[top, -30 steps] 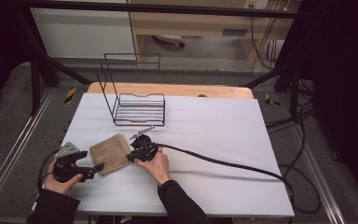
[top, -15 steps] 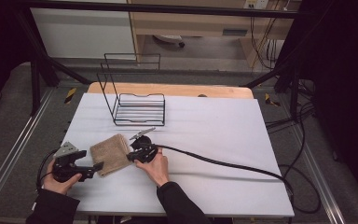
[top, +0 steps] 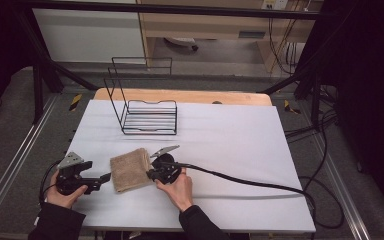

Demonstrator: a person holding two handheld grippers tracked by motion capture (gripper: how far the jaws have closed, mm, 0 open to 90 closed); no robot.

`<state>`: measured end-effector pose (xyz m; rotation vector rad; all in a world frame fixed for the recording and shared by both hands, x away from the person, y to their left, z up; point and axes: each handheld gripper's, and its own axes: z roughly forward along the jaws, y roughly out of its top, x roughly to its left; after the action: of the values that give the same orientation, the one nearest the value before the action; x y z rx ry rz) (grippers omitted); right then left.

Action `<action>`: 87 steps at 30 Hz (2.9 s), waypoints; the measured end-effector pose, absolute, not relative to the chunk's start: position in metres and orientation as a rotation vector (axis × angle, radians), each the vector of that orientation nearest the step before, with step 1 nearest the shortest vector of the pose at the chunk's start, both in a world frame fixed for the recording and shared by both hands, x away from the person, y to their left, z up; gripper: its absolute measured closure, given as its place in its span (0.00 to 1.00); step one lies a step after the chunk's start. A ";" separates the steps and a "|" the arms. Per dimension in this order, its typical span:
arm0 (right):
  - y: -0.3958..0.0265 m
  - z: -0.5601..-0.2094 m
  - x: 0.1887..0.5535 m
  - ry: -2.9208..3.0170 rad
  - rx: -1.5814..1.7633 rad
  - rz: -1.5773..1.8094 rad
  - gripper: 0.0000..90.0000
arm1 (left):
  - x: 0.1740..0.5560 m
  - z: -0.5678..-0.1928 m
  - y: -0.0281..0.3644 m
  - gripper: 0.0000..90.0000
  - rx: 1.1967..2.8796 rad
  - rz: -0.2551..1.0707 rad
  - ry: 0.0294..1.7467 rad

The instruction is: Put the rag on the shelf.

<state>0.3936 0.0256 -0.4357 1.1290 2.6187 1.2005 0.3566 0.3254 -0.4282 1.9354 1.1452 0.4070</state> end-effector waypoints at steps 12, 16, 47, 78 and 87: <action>0.015 -0.443 0.381 2.612 1.118 1.180 0.90 | 0.362 -0.429 0.315 0.15 1.939 0.405 1.169; 0.012 -0.442 0.382 2.609 1.093 1.190 0.81 | 0.365 -0.427 0.313 0.17 1.931 0.403 1.183; -0.035 -0.417 0.391 2.550 0.976 1.215 0.10 | 0.413 -0.444 0.286 0.74 1.974 0.322 1.311; -0.002 -0.413 0.437 2.487 1.065 1.264 0.06 | 0.411 -0.447 0.279 0.91 2.004 0.346 1.298; 0.022 -0.418 0.452 2.494 1.056 1.232 0.06 | 0.410 -0.447 0.279 0.90 2.012 0.359 1.287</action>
<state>0.4520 0.0218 -0.4182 1.0562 2.4941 1.2317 0.4105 0.2789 -0.4474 2.0119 1.2869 0.3588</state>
